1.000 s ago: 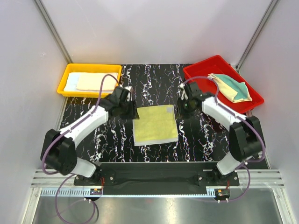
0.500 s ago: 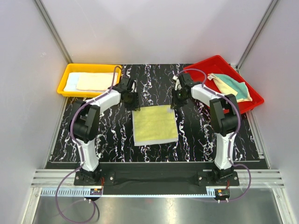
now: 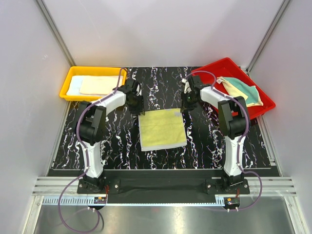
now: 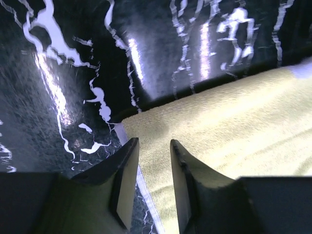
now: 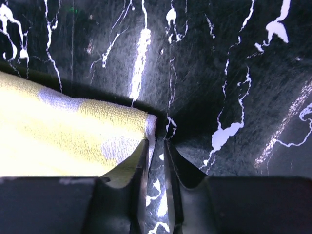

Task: Fold and stack the towels
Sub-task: Fold the towel

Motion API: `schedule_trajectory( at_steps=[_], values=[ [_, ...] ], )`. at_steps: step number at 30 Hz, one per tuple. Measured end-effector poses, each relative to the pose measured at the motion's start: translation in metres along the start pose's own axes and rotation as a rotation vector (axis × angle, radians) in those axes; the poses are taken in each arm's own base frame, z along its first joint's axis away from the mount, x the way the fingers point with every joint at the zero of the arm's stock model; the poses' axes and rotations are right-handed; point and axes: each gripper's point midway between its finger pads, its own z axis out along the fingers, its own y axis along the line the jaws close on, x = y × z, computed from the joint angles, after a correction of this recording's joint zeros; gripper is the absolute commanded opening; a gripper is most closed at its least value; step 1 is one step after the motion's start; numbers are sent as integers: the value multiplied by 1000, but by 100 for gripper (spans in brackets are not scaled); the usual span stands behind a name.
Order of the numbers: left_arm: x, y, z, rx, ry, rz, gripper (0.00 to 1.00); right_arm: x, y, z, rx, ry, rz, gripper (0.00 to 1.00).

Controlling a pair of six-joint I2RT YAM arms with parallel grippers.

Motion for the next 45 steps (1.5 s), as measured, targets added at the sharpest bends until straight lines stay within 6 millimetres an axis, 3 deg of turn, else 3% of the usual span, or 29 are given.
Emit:
schedule_trajectory(
  at_steps=[1, 6, 12, 17, 22, 33, 35, 37, 38, 40, 41, 45],
  values=[
    [-4, -2, -4, 3, 0, 16, 40, 0, 0, -1, 0, 5, -6, 31],
    [-33, -11, -29, 11, -68, 118, 42, -13, 6, -16, -25, 0, -68, 32],
    [-41, 1, -41, 5, -61, 219, 43, -36, 17, -33, -102, -36, -196, 38],
    [-34, 12, -22, 34, 7, 281, 44, -49, 15, -33, -178, -34, -265, 40],
    [-11, 23, 6, 73, 118, 304, 44, -40, 6, -22, -258, 28, -323, 42],
    [-19, 21, 10, 105, 126, 365, 37, -13, 9, 6, -418, 161, -374, 41],
    [-19, 22, 11, 105, 131, 374, 36, -13, 9, 6, -425, 166, -381, 38],
    [-19, 22, 11, 108, 135, 383, 30, -12, 9, 6, -427, 172, -388, 25],
    [-19, 22, 11, 110, 137, 388, 24, -11, 8, 6, -426, 175, -392, 12],
    [-17, 23, 11, 111, 142, 394, 7, -10, 8, 7, -426, 179, -396, 1],
    [-16, 23, 12, 113, 147, 392, 0, -10, 7, 7, -424, 178, -395, 0],
    [-16, 22, 12, 117, 149, 398, 0, -9, 4, 10, -418, 176, -394, 0]
  ],
)
